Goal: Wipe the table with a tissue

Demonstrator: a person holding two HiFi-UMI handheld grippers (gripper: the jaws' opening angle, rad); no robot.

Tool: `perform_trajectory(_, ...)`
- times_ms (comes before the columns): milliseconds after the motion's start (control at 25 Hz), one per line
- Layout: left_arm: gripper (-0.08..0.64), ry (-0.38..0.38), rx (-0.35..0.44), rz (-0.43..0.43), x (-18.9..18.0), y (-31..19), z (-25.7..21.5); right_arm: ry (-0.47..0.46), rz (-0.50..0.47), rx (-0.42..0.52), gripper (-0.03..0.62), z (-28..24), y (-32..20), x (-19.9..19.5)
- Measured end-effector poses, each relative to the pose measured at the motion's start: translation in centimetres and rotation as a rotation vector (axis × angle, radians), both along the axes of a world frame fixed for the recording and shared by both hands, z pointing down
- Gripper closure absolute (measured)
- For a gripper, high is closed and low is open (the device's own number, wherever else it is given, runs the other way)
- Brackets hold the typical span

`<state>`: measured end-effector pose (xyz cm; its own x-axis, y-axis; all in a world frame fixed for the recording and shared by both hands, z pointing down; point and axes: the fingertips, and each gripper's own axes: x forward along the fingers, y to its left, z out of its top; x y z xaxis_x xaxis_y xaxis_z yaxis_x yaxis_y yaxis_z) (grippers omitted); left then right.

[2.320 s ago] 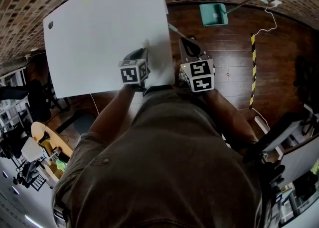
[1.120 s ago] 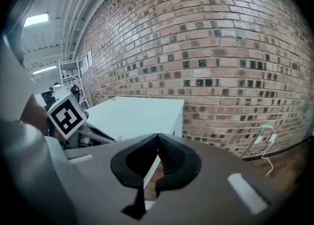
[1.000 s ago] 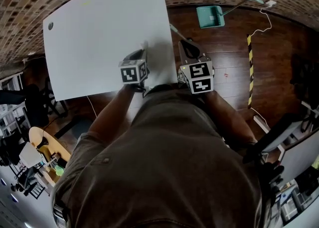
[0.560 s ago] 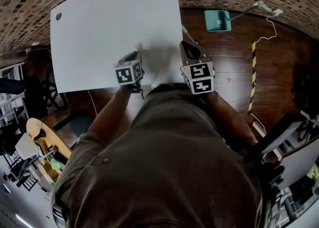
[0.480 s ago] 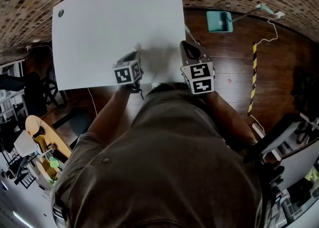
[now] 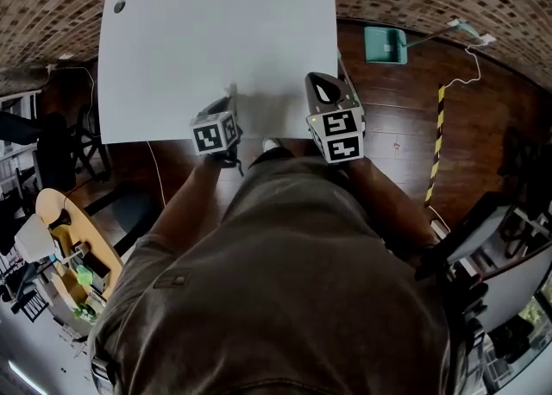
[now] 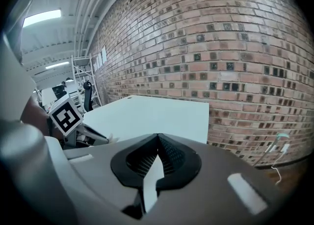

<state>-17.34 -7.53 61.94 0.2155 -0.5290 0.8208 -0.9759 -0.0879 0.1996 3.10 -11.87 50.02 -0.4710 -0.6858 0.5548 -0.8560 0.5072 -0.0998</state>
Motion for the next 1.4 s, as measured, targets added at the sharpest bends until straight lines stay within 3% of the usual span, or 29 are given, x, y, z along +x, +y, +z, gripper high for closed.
perform_trajectory(320,0.531,0.054,0.038,0.065,0.4,2.1,-0.7,0.028,0.039,0.023,0.578,-0.9,1.9,-1.1)
perform_trajectory(800,0.531,0.111,0.235,0.209,1.0,4.3,-5.4,0.072,0.158,0.003,0.578,-0.9,8.8,-1.7)
perform_trajectory(1200,0.531,0.125,0.317,0.162,2.9,8.6,-8.9,0.025,0.073,0.061,0.578,-2.8,12.5,-2.7)
perform_trajectory(1400,0.531,0.109,0.362,0.136,5.3,12.2,-10.9,-0.008,0.023,0.074,0.578,-3.6,15.6,-1.1)
